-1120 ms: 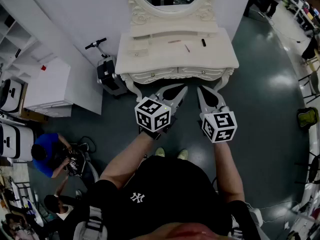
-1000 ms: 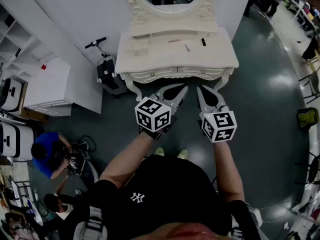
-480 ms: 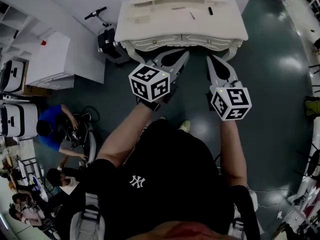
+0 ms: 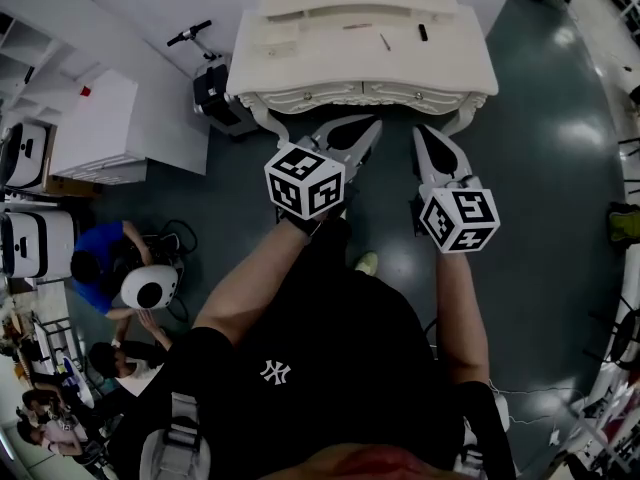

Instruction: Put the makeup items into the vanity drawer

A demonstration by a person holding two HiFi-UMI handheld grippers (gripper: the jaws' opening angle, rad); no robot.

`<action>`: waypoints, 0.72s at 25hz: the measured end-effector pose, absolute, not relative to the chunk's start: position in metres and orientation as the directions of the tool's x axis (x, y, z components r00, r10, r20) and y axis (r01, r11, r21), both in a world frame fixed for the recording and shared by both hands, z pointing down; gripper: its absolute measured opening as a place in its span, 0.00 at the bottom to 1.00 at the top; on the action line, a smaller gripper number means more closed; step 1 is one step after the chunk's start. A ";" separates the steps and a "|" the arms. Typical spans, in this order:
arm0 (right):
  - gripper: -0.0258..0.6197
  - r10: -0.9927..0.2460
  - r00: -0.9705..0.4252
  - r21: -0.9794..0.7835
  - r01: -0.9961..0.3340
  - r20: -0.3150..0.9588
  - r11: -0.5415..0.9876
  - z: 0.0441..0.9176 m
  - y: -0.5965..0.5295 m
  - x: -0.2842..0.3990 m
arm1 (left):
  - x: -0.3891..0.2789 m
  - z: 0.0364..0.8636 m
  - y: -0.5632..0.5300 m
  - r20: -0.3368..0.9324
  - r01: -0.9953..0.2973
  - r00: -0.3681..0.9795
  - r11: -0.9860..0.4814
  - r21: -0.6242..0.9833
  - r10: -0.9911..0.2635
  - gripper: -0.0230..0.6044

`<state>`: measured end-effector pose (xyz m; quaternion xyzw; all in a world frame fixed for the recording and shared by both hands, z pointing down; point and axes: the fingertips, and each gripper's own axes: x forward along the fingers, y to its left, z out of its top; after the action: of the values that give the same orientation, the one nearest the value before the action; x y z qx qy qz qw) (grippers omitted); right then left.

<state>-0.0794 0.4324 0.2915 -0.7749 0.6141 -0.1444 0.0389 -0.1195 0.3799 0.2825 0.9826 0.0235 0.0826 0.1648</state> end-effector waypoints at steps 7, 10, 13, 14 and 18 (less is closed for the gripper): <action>0.08 -0.955 0.201 -0.221 -0.943 0.219 -0.249 0.304 0.375 -0.049 | -0.082 0.296 0.327 0.158 0.030 0.984 -0.942 0.336 0.087 0.04; 0.08 -0.950 0.205 -0.214 -0.943 0.235 -0.256 0.310 0.343 -0.032 | -0.062 0.302 0.297 0.162 0.039 0.982 -0.940 0.339 0.099 0.04; 0.08 -0.943 0.212 -0.212 -0.940 0.255 -0.269 0.317 0.310 -0.017 | -0.043 0.310 0.264 0.170 0.048 0.979 -0.938 0.342 0.112 0.04; 0.08 -0.940 0.216 -0.211 -0.938 0.264 -0.274 0.320 0.299 -0.012 | -0.037 0.313 0.254 0.174 0.050 0.978 -0.937 0.344 0.117 0.04; 0.08 -0.925 0.240 -0.208 -0.929 0.294 -0.307 0.332 0.261 0.010 | -0.015 0.325 0.215 0.189 0.065 0.972 -0.931 0.360 0.141 0.04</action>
<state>0.0098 0.2613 0.3322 -0.7873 0.5886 -0.1833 -0.0050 -0.0148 0.2154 0.3249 0.9767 0.0528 0.1061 0.1787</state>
